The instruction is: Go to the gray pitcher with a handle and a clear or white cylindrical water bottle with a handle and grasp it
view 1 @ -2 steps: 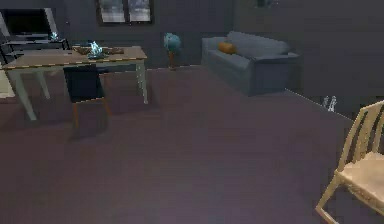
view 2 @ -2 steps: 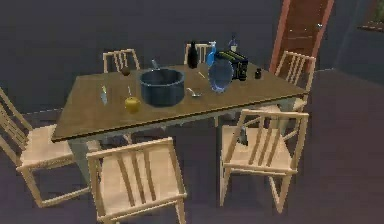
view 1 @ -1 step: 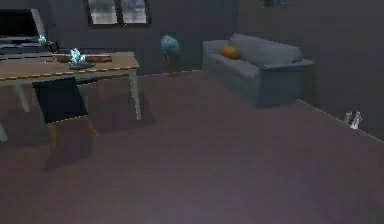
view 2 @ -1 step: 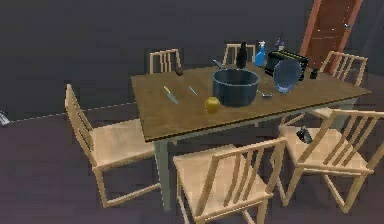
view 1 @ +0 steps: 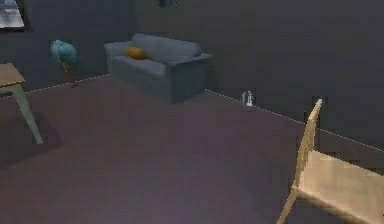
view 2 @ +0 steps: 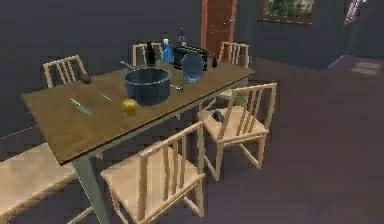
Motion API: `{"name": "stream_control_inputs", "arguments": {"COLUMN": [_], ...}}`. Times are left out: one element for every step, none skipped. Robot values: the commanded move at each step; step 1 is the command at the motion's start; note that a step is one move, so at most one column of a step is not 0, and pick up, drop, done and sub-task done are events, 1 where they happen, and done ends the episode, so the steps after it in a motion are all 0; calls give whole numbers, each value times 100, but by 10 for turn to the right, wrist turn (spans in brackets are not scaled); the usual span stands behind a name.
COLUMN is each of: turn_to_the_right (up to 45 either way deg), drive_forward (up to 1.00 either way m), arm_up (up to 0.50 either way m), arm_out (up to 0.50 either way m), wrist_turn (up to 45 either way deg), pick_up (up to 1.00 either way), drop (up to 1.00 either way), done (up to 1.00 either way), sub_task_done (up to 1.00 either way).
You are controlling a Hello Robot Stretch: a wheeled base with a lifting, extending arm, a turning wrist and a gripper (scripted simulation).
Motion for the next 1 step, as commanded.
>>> {"name": "stream_control_inputs", "arguments": {"turn_to_the_right": [0], "drive_forward": [100], "arm_up": [0], "arm_out": [0], "wrist_turn": [0], "pick_up": [0], "drop": [0], "done": [0], "sub_task_done": [0]}}
